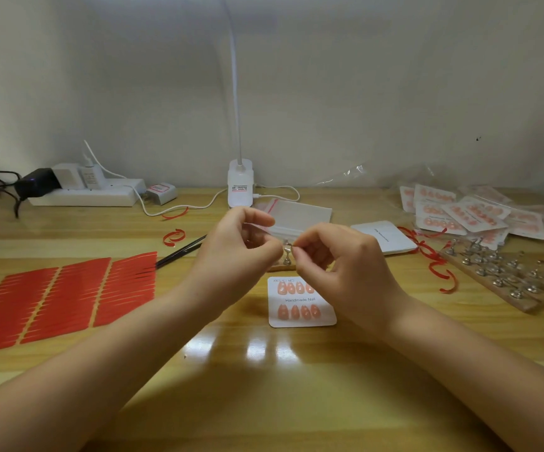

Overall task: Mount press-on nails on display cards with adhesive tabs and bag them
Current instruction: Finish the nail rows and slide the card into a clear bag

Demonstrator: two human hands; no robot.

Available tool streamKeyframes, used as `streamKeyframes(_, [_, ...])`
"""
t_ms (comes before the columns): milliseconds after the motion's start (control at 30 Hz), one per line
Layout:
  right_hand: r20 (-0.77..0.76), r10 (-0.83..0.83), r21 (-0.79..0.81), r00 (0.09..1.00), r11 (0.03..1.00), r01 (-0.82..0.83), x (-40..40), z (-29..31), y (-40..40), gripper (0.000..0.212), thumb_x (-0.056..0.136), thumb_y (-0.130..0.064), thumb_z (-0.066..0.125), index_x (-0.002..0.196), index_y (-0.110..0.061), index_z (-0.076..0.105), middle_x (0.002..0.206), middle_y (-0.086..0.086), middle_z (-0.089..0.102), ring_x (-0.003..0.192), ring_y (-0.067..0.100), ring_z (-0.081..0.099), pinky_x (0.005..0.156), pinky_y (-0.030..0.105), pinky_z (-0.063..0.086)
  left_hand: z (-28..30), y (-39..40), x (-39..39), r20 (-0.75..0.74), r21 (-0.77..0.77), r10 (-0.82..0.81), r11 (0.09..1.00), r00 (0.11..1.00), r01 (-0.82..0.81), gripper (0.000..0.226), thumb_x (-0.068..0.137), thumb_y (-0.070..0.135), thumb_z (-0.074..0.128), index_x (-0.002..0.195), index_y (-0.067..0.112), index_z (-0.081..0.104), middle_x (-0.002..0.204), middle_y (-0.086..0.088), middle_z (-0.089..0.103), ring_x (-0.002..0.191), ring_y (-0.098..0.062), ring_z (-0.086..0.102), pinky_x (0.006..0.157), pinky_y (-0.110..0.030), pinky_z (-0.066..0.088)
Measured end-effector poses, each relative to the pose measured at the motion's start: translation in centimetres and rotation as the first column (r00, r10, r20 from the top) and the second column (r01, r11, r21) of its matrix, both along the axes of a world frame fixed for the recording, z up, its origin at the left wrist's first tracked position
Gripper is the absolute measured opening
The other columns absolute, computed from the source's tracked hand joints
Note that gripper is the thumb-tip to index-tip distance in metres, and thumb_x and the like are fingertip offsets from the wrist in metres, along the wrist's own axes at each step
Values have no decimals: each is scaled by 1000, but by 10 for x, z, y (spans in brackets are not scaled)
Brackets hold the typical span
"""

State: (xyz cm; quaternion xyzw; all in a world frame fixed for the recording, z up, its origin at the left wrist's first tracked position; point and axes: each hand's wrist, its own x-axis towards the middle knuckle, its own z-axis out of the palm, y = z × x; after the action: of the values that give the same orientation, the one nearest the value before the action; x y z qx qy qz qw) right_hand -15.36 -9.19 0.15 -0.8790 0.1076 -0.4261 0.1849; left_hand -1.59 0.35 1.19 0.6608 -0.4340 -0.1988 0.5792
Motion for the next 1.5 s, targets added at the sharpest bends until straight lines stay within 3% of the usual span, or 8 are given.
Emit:
streamKeyframes(167, [3,-23,67,1000,997,23,1,-1,1,2,84,-2,69,83,-2,68,68,2,64,65,11,58,60,17,47,-5,3,-6,351,3,-22,1000,936,23,19,92,11,57,101,25,49,76,-1,61,63,-2,52,62,-21,45])
streamKeyframes(267, [-8,-30,85,1000,996,31,1,-2,1,2,85,-3,69,83,-3,68,69,2,64,64,11,58,60,20,48,-7,2,-5,395,-13,-2,1000,919,7,16,93,13,58,103,23,50,76,3,58,65,-2,53,63,-21,46])
streamKeyframes(433, [-12,-50,165,999,985,51,0,-2,-2,3,86,-6,68,83,-5,68,69,0,64,66,10,59,60,18,49,-8,0,-2,228,-47,6,999,974,5,20,92,17,64,97,31,50,82,-1,69,72,-9,65,70,-26,56])
streamKeyframes(633, [-26,-135,188,990,972,138,1,-6,-9,4,87,-10,66,83,-8,67,69,-2,64,64,10,60,59,23,50,-5,-2,1,3,7,-31,999,1000,31,23,86,11,70,100,21,55,77,-2,74,63,-11,68,60,-21,56])
streamKeyframes(900, [-12,-247,682,969,707,188,-3,-18,-50,4,92,-15,60,90,-12,62,75,5,72,64,12,70,61,28,58,-11,-1,0,-57,-8,-39,999,998,38,19,89,11,67,102,21,58,78,1,74,69,-9,70,59,-15,52])
streamKeyframes(1133, [-204,-284,448,937,824,348,3,-33,-54,7,87,-31,66,82,-26,67,70,-6,62,60,9,54,59,27,46,-25,-2,-2,11,-14,3,1000,1000,-3,15,96,10,55,99,24,56,90,1,68,72,5,64,62,-12,49])
streamKeyframes(1367, [-300,-274,403,914,832,382,5,-34,-55,10,83,-31,73,88,-23,77,86,-17,67,82,1,59,74,23,47,-28,0,-2,-38,-54,-11,998,999,9,16,90,13,65,103,20,58,87,-3,74,77,-7,70,66,-15,53])
streamKeyframes(1500, [-271,-313,335,910,856,394,1,-34,-52,18,83,-28,70,99,-19,72,76,-9,59,72,3,52,63,18,38,-27,1,-1,-29,-82,-3,997,1000,0,23,86,16,71,105,20,58,82,3,76,77,-11,72,71,-21,58])
